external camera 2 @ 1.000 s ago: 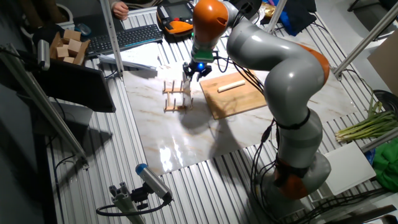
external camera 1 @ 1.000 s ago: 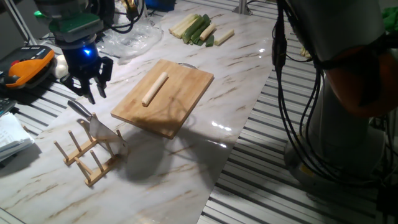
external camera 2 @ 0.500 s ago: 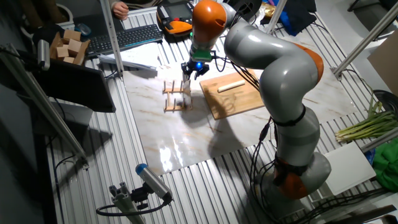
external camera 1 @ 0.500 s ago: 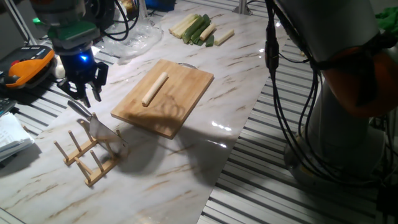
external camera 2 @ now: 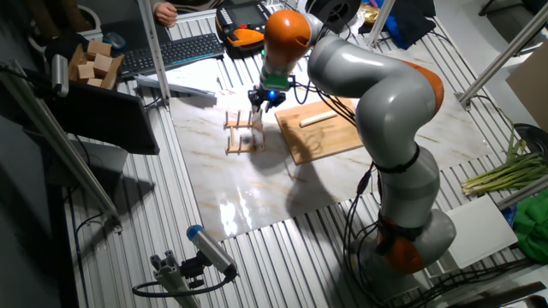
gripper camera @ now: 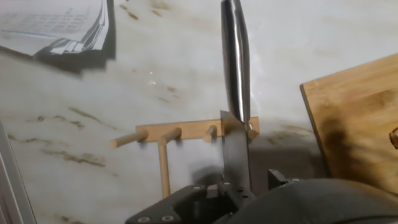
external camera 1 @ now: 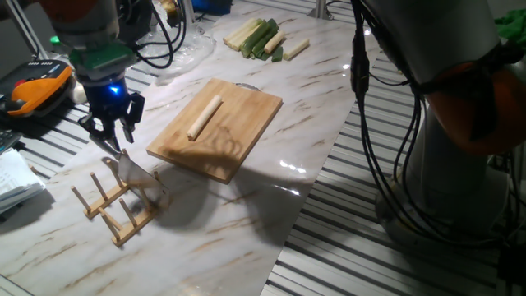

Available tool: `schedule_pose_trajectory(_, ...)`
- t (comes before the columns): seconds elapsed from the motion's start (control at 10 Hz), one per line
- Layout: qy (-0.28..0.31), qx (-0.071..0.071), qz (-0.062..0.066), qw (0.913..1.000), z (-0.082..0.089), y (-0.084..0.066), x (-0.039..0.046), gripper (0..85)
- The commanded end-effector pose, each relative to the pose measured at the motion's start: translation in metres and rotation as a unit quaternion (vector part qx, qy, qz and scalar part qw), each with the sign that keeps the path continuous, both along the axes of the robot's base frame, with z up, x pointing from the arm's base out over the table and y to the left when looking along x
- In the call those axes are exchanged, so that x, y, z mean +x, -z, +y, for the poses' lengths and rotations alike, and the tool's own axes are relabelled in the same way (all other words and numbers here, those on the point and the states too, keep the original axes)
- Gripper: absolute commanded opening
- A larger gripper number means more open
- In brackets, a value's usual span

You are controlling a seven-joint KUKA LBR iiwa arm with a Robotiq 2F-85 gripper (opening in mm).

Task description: Chop the scallions

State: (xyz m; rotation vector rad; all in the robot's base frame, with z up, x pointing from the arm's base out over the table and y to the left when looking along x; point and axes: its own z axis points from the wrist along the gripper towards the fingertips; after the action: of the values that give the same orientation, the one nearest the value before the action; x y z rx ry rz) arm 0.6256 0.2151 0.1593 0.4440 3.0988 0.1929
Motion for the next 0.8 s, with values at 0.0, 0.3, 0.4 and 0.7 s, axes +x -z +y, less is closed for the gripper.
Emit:
schedule_pose_trajectory(0.0, -0.002, 0.000, -0.004, 1.0000, -0.001, 0.006, 0.0020, 34.0)
schedule_pose_trajectory(0.3, 0.003, 0.002, -0.013, 0.9999, -0.001, 0.024, 0.0053, 34.0)
schedule_pose_trajectory(0.4, 0.003, 0.005, -0.016, 0.9999, -0.002, 0.030, 0.0057, 34.0)
schedule_pose_trajectory(0.7, 0.006, 0.008, -0.027, 0.9996, -0.001, 0.048, 0.0022, 34.0)
